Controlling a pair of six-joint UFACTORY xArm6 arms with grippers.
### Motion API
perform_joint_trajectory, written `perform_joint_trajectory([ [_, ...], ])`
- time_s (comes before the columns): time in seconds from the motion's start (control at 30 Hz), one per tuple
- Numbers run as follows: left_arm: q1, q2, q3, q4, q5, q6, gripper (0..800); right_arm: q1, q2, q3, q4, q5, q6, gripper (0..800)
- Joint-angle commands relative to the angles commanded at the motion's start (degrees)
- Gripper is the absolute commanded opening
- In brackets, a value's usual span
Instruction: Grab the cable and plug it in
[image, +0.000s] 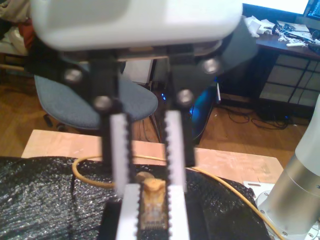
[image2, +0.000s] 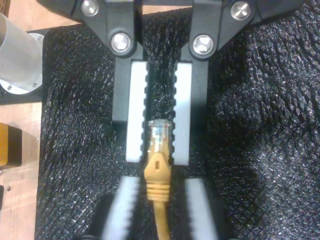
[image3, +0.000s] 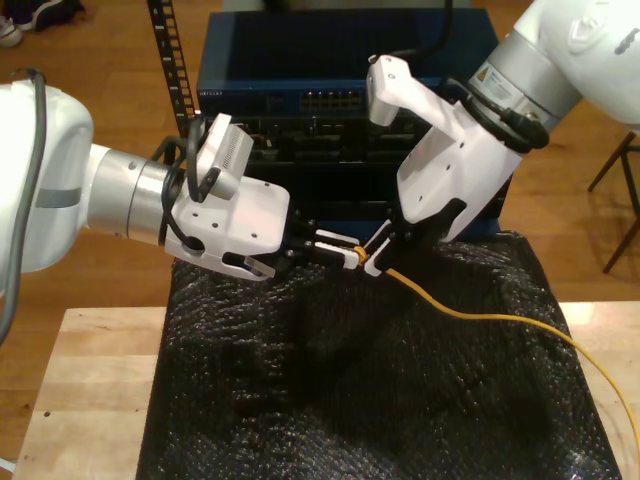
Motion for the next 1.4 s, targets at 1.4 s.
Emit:
perform_joint_trajectory([
  [1.4,8.62,9.58,-1.14,-4.22,12.92,-5.1,6,-0.35,-18.46,6.95,0.97,-8.79,-19.08,783],
])
